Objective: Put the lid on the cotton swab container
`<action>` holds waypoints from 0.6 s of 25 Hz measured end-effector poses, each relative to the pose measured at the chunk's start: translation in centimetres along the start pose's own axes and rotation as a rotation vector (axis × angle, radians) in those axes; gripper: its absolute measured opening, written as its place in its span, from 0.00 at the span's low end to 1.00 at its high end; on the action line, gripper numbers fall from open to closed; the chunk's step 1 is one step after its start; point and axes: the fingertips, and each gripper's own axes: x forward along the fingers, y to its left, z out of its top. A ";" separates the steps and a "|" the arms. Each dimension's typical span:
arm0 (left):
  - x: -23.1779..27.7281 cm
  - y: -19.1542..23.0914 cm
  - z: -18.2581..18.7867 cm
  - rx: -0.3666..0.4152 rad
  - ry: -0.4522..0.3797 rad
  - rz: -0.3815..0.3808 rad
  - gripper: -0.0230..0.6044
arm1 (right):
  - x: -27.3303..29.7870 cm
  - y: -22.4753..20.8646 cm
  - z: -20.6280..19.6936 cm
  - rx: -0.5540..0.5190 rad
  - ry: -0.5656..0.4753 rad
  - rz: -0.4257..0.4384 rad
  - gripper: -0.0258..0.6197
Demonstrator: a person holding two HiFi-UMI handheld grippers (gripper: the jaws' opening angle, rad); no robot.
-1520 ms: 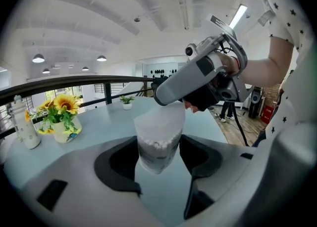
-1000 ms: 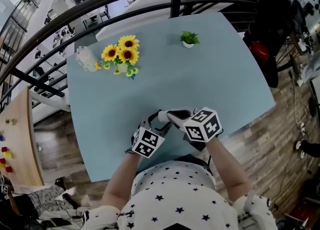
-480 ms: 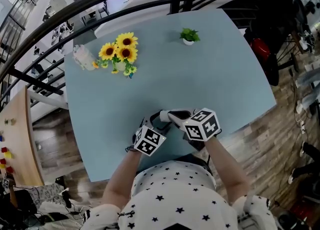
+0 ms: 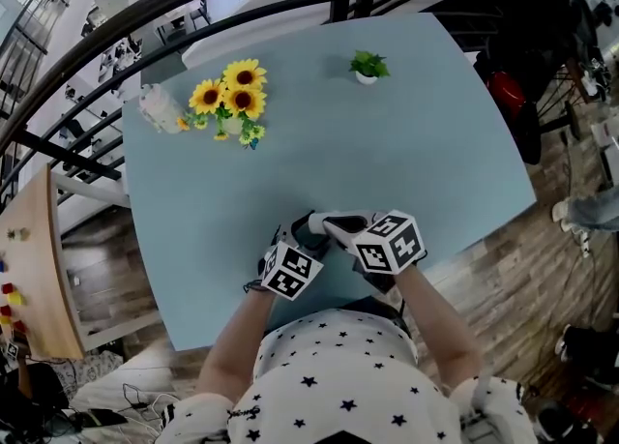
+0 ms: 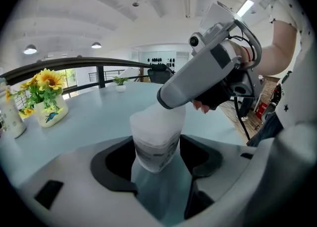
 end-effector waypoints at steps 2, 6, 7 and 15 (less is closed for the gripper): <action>0.2 -0.1 -0.2 -0.001 0.002 0.002 0.46 | 0.0 0.0 -0.1 0.004 -0.001 0.003 0.05; 0.4 -0.1 -0.1 -0.007 0.000 0.004 0.46 | 0.0 0.1 -0.2 -0.015 0.000 -0.007 0.05; 0.4 -0.1 -0.1 -0.011 0.000 0.004 0.46 | 0.0 0.0 -0.3 -0.027 0.001 -0.013 0.05; -0.2 0.0 -0.1 -0.050 -0.010 0.016 0.46 | 0.1 -0.1 -0.4 -0.009 -0.002 -0.022 0.05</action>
